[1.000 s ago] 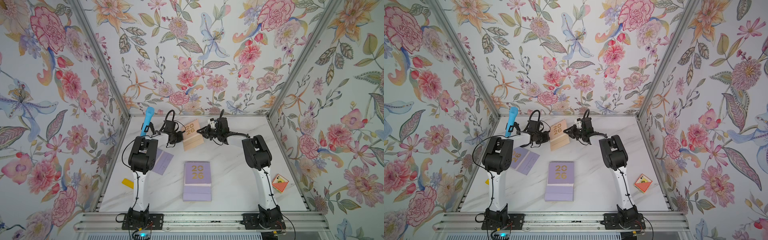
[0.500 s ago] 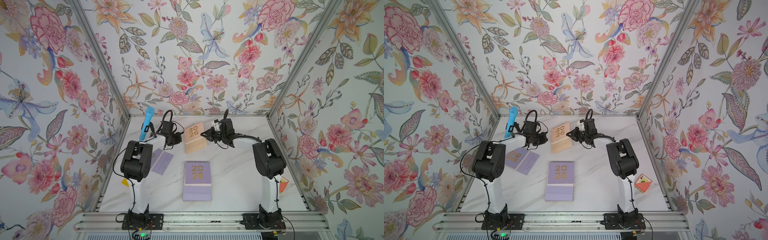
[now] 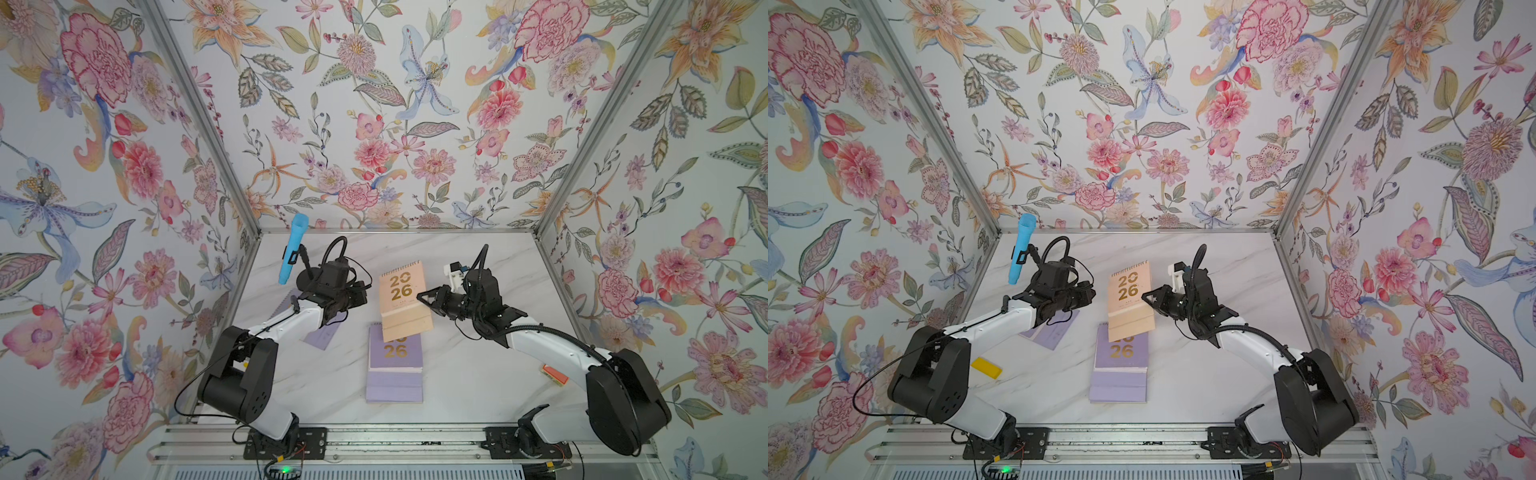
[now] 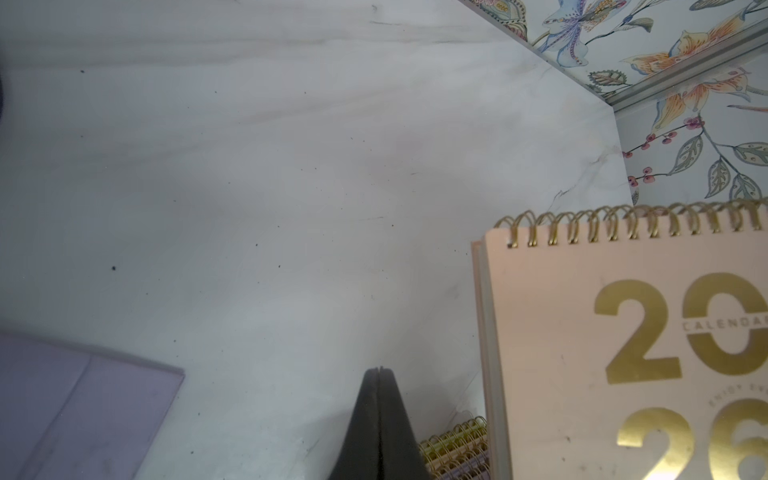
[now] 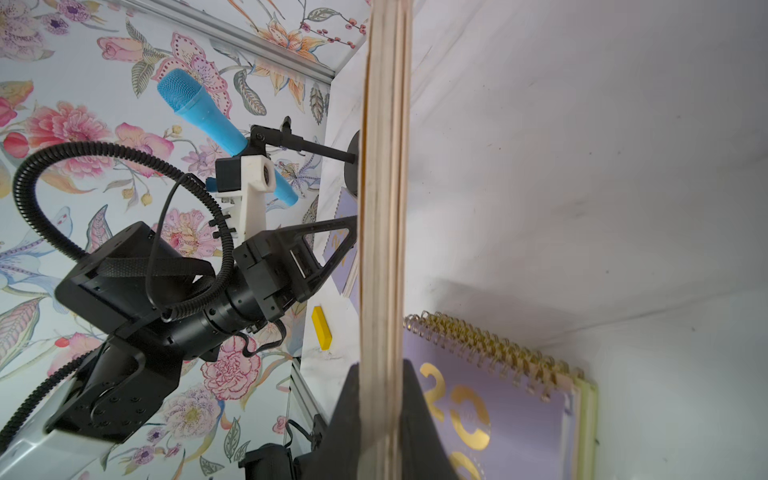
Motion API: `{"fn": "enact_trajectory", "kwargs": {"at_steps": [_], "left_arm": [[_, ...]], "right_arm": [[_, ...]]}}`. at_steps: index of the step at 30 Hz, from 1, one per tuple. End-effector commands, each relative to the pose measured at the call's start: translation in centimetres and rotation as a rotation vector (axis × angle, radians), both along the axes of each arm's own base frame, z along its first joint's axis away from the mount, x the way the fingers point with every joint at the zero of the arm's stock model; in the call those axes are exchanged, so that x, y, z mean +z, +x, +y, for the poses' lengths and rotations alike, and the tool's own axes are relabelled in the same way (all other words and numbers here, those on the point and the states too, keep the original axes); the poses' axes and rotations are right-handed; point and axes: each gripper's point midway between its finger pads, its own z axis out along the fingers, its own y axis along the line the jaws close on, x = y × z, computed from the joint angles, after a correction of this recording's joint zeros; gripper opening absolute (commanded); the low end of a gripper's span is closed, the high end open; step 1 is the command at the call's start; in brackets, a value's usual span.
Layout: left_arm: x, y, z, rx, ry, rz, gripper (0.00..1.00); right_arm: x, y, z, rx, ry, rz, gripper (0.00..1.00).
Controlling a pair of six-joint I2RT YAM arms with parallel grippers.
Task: Stack the calendars
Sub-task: Pick up the calendar at the center of the board, then place the calendar at the calendar.
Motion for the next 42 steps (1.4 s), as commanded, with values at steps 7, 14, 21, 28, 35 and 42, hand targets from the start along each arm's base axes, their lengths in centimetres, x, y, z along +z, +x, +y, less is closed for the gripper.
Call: {"fn": "enact_trajectory", "kwargs": {"at_steps": [7,14,21,28,35,42], "left_arm": [[-0.2,-4.8,-0.6,0.022,-0.041,-0.023,0.0],[-2.2,-8.0,-0.8,0.021,-0.041,0.001,0.0],[-3.6,-9.6,0.0,0.025,-0.033,0.028,0.0],[-4.6,-10.0,0.0,0.008,-0.014,0.053,0.0],[-5.0,-10.0,-0.2,-0.001,-0.013,0.063,0.0],[-5.2,-10.1,-0.7,-0.014,-0.019,0.071,0.0]], "right_arm": [[0.2,-6.9,-1.6,-0.058,0.046,-0.033,0.0],[-0.4,-10.4,-1.2,-0.057,0.122,-0.033,0.0],[-1.1,-11.4,0.0,-0.056,0.177,-0.041,0.0],[-1.3,-11.1,1.1,-0.053,0.227,-0.033,0.0],[-2.2,-11.1,2.0,-0.036,0.24,-0.001,0.0],[-2.9,-11.1,2.5,-0.032,0.24,0.017,0.0]]}}
